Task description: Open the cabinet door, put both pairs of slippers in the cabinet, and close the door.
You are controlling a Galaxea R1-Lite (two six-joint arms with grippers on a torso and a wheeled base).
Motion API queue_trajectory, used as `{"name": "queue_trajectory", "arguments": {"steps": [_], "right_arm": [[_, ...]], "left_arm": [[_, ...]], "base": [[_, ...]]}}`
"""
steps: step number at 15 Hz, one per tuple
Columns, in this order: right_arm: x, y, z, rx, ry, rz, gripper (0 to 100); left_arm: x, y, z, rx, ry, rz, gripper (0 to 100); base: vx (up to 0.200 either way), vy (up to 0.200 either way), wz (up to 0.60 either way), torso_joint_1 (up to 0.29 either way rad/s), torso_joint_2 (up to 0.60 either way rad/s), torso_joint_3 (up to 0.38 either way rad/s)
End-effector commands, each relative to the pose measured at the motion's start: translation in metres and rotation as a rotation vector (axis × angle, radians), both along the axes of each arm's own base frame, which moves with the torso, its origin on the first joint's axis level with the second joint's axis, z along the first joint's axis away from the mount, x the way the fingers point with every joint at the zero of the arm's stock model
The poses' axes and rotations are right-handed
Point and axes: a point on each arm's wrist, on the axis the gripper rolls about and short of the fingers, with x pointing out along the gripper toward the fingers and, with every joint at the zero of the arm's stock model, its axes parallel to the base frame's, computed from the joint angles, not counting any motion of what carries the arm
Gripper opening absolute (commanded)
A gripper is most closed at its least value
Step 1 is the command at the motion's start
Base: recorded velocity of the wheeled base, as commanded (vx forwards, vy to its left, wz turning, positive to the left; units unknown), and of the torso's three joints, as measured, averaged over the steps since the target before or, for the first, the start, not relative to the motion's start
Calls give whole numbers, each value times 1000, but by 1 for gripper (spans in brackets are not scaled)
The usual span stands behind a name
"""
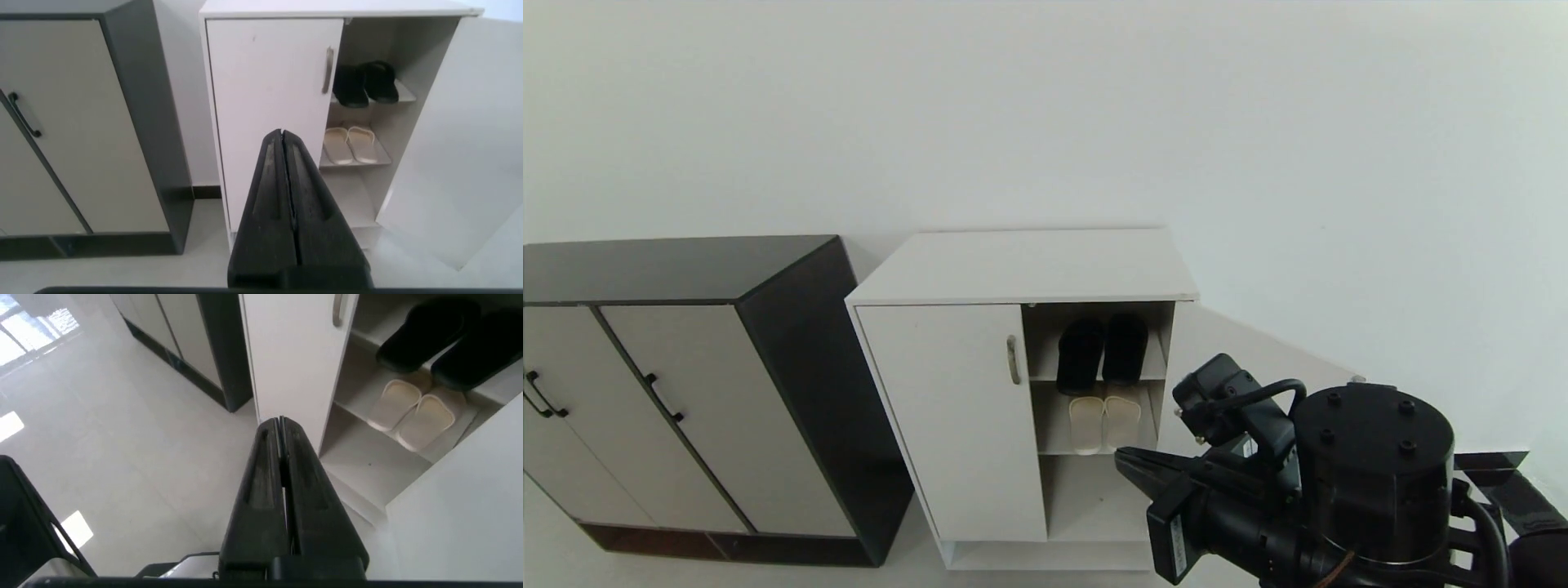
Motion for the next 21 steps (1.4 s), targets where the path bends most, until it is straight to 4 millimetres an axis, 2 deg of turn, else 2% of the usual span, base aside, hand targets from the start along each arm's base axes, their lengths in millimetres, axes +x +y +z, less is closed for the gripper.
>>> {"name": "queue_trajectory", "arguments": {"steps": [1, 6, 8, 11, 17, 21], "right_arm": [[0, -1, 1, 2, -2, 1, 0], [-2, -3, 2, 4, -3, 1, 0], [-2, -4, 0, -16, -17, 8, 0], [-3, -4, 0, -6, -33, 20, 0], [-4, -4, -2, -8, -27, 30, 0], [-6, -7, -12, -31, -90, 54, 0]], "left_arm": [[0, 0, 0, 0, 1, 0, 0], [0, 0, 0, 0, 1, 0, 0], [0, 0, 0, 0, 1, 0, 0], [0, 0, 0, 0, -1, -1, 0], [0, 0, 0, 1, 1, -1, 0], [0, 0, 0, 1, 1, 0, 0]], "base": [[0, 0, 0, 251, -574, -320], [0, 0, 0, 268, -592, -323], [0, 0, 0, 97, -278, -117], [0, 0, 0, 0, 0, 0], [0, 0, -600, -2, 15, 11], [0, 0, 0, -52, 123, 64]]}}
